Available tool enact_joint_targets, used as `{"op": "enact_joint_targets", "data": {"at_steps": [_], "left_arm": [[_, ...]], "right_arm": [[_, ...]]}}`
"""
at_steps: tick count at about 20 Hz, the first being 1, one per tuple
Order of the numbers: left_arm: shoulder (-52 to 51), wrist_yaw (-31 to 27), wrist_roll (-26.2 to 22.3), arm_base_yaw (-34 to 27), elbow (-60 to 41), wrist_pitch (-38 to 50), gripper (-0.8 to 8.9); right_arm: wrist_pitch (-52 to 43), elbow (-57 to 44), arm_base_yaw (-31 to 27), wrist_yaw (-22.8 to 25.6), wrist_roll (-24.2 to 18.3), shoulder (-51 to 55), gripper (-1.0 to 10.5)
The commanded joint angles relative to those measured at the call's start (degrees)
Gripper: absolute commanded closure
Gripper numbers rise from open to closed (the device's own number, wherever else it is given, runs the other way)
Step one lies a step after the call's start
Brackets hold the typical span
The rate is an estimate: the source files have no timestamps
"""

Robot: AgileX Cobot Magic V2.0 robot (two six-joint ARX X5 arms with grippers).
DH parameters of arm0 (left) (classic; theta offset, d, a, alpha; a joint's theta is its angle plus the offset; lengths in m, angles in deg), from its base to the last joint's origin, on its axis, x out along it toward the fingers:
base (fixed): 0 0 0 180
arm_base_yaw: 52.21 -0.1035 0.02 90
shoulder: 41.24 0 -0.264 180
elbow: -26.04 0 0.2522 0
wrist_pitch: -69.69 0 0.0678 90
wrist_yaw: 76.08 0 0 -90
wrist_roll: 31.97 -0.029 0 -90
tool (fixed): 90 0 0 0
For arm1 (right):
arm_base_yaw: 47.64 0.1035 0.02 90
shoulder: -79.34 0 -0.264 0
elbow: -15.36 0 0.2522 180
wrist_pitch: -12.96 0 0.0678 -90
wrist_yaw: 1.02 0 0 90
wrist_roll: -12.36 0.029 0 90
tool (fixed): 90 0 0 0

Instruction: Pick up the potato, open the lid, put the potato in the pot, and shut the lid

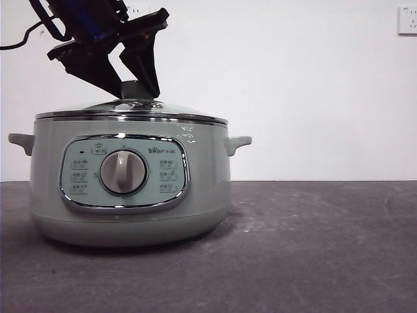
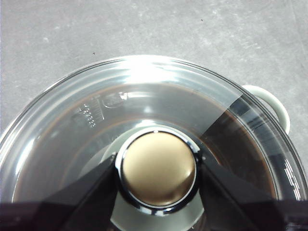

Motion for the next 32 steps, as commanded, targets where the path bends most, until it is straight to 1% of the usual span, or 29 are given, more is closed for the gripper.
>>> {"op": "enact_joint_targets", "data": {"at_steps": [1, 4, 8, 11, 14, 15, 17, 18, 19, 21, 22, 24, 25, 27, 30, 32], "left_arm": [[1.2, -0.8, -1.1, 0.1, -2.2, -2.4, 3.98], [0.9, -0.9, -1.1, 0.1, -2.2, 0.3, 4.01], [-2.9, -1.9, -1.1, 0.2, -2.2, 1.2, 4.01], [-8.6, -1.8, -1.1, 0.3, -2.2, 0.6, 4.02], [-16.9, -1.1, -1.1, 1.7, -2.2, -1.0, 4.06], [-19.9, 0.2, -1.1, 2.1, -2.2, -1.8, 4.09], [-25.6, 1.8, -1.0, 3.1, -2.2, -3.5, 4.17], [-28.0, 1.9, -1.0, 3.7, -2.2, -4.2, 4.76], [-30.1, 2.2, -1.4, 4.2, -2.2, -4.9, 5.69], [-33.1, 2.8, -4.4, 5.0, -2.2, -6.2, 8.43], [-33.9, 2.4, -4.8, 5.1, -2.2, -7.4, 8.22], [-34.5, 2.3, -4.9, 5.1, -2.3, -9.8, 8.22], [-34.6, 2.1, -5.6, 5.2, -2.8, -10.3, 8.21], [-36.3, 1.1, -5.8, 5.3, -6.9, -8.0, 8.22], [-42.2, 0.9, -5.5, 6.5, -17.5, -1.5, 8.22], [-47.5, -0.4, -5.4, 7.2, -24.3, 1.4, 8.22]], "right_arm": [[-0.3, 0.0, 0.0, 0.1, 0.6, 0.0, 5.7], [0.0, 0.0, 0.0, 0.1, 0.8, 0.0, 5.7], [0.1, 0.0, 0.0, 0.1, 1.5, 0.0, 5.7], [0.4, -0.3, 0.0, -0.1, 2.4, 0.0, 5.7], [0.3, -3.2, 0.0, -0.3, 3.3, 0.3, 5.8], [-0.3, -4.8, 0.0, -0.3, 3.9, 0.6, 5.9], [-3.4, -9.9, 0.0, -0.3, 4.3, 2.1, 7.2], [-5.9, -13.2, 0.0, -0.3, 4.7, 3.4, 7.9], [-8.8, -16.9, 0.0, -0.3, 5.1, 4.8, 8.6], [-15.5, -25.0, 0.0, -0.3, 5.7, 8.3, 9.5], [-19.5, -29.8, 0.0, -0.2, 5.7, 10.6, 9.6], [-27.0, -38.2, 0.0, -0.2, 5.8, 14.7, 9.6], [-30.9, -42.7, 0.0, -0.2, 6.3, 17.0, 9.6], [-39.7, -51.8, 0.0, 0.0, 8.5, 21.5, 9.6], [-53.9, -65.7, 0.1, 0.3, 11.9, 28.7, 9.6], [-60.0, -73.2, 0.1, 1.5, 13.9, 32.4, 9.6]]}}
